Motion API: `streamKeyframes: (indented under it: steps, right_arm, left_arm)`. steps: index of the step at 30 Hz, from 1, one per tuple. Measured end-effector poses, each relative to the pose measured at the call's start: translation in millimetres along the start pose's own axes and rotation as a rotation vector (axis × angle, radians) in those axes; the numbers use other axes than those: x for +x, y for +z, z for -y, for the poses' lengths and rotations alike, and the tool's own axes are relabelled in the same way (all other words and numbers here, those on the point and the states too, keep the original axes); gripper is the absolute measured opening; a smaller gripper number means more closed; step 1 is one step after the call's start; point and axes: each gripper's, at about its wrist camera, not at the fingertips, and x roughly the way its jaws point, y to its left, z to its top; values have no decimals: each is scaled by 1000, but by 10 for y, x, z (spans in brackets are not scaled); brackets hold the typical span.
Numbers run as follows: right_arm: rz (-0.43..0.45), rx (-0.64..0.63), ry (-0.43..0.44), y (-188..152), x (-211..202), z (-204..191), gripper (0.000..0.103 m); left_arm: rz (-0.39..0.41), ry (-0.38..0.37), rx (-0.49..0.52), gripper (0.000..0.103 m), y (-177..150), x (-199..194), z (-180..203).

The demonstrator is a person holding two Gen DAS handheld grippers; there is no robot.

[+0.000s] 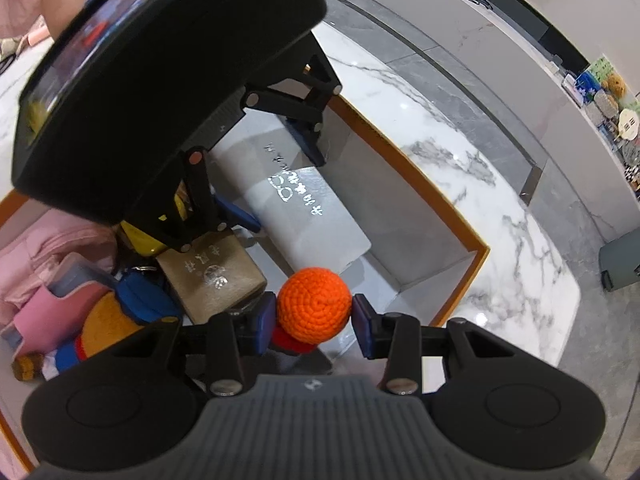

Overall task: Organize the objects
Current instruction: 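Lower the glasses case and orange ball into the orange box and open both grippers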

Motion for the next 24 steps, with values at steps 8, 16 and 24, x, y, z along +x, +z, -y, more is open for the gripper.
streamKeyframes:
  steps: [8,16,24]
  right_arm:
    - [-16,-50,-87,71,6,23,43]
    - [-51,-114,-179,125,96,-10,43]
    - [-42,-100,-207,170,-73,-43,45]
  left_arm:
    - [70,22,-95,73,-156,-282,-77]
    - [108,31,-202,73,-178,-532,13]
    - [146,50,-268,73,-256,-855,155]
